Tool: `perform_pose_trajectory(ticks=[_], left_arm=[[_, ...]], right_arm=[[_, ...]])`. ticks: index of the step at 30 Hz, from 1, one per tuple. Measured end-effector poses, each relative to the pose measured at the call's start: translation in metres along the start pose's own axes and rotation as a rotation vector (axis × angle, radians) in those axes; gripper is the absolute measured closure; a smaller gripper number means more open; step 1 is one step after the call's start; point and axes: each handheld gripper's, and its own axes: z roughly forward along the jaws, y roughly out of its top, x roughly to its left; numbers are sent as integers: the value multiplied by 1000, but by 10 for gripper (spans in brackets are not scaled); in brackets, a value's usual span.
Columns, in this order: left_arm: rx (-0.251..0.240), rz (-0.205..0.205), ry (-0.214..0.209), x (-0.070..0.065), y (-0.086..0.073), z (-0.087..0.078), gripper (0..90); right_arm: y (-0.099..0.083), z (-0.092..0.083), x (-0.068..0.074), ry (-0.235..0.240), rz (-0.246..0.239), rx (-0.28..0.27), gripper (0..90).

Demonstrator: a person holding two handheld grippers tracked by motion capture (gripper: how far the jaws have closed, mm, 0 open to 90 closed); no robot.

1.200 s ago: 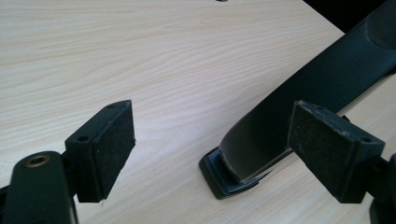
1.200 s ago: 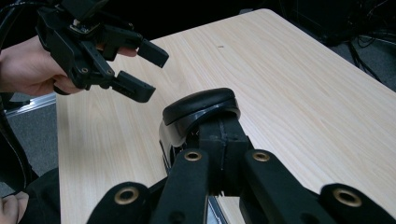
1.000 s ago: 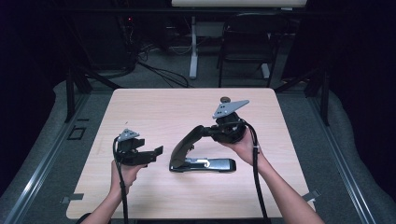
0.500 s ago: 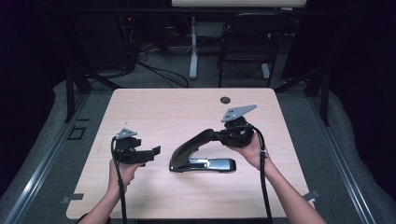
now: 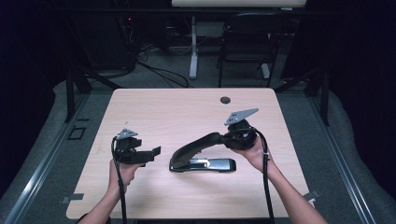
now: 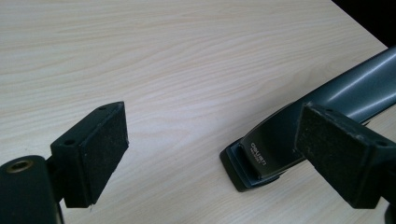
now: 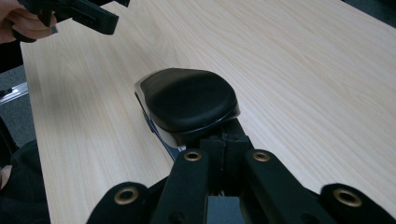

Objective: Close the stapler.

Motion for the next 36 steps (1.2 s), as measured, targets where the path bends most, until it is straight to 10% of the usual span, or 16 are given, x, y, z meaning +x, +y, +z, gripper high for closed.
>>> perform_pose_trajectory(ticks=[36], left_arm=[[18, 7, -2, 0, -1, 3, 92]], right_arm=[[-65, 21, -29, -60, 103, 226, 893]])
